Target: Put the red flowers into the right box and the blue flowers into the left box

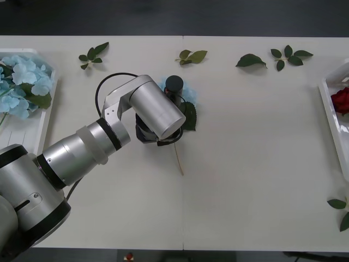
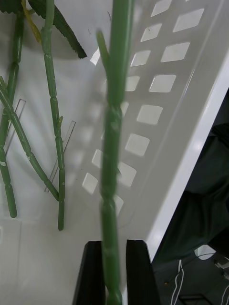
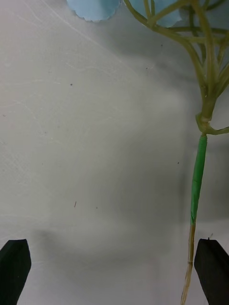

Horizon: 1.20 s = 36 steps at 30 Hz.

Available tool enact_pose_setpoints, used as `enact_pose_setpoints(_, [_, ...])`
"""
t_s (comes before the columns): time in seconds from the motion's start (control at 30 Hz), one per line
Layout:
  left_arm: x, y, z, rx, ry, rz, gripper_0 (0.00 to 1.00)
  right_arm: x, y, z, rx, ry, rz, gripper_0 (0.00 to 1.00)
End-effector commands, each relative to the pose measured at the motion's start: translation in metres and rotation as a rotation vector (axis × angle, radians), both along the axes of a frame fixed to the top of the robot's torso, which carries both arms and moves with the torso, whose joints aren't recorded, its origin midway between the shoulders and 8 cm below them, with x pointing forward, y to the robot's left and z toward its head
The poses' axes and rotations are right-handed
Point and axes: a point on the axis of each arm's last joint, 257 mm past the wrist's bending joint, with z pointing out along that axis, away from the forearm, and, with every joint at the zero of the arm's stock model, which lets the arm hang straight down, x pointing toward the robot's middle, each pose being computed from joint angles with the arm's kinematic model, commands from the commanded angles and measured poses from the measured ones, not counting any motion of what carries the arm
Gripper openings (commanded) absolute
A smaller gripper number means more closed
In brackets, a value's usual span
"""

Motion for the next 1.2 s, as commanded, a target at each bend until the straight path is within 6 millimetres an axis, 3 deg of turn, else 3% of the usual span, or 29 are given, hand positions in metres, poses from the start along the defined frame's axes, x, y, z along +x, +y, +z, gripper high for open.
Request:
enact_pose_setpoints(0.03, [0.006,-0.016,0.015,0.026,-0.038,-0.05,0.99,0.007,-0.011,0.021,-0.029,-0.026,-0.011,0.74])
enact_pose_setpoints(0.17, [0.003,-0.016,0.01,0.038,-0.034,-0.055,0.98,0.009,-0.008,0.022,-0.028,-0.027,-0.002,0.95])
enact_pose_setpoints(0.43, [0.004,-0.015,0.001,0.047,-0.037,-0.06,0.92,0.014,0.005,0.024,0.007,0.021,0.007,1.0])
enact_pose_setpoints(0.5, [0.004,-0.016,0.001,0.046,-0.036,-0.061,0.78,0.018,0.013,0.027,0.03,0.043,0.009,1.0])
enact_pose_setpoints(0.53, [0.004,-0.016,0.001,0.047,-0.038,-0.063,0.67,0.021,0.018,0.031,0.044,0.058,0.012,1.0])
enact_pose_setpoints(0.63, [0.005,-0.015,0.002,0.051,-0.042,-0.062,0.08,0.03,0.037,0.041,0.084,0.089,0.03,1.0])
enact_pose_setpoints(0.67, [0.006,-0.016,0.003,0.054,-0.047,-0.066,0.0,0.035,0.047,0.047,0.105,0.098,0.036,1.0])
enact_pose_setpoints(0.87, [0.01,-0.017,0.009,0.066,-0.074,-0.081,0.0,0.056,0.099,0.071,0.237,0.123,0.074,1.0])
enact_pose_setpoints(1.17, [0.015,-0.026,0.039,0.057,-0.14,-0.133,0.0,0.087,0.217,0.106,0.344,0.159,0.308,1.0])
enact_pose_setpoints(1.2, [0.015,-0.022,0.047,0.064,-0.149,-0.14,0.0,0.09,0.24,0.111,0.345,0.162,0.365,1.0])
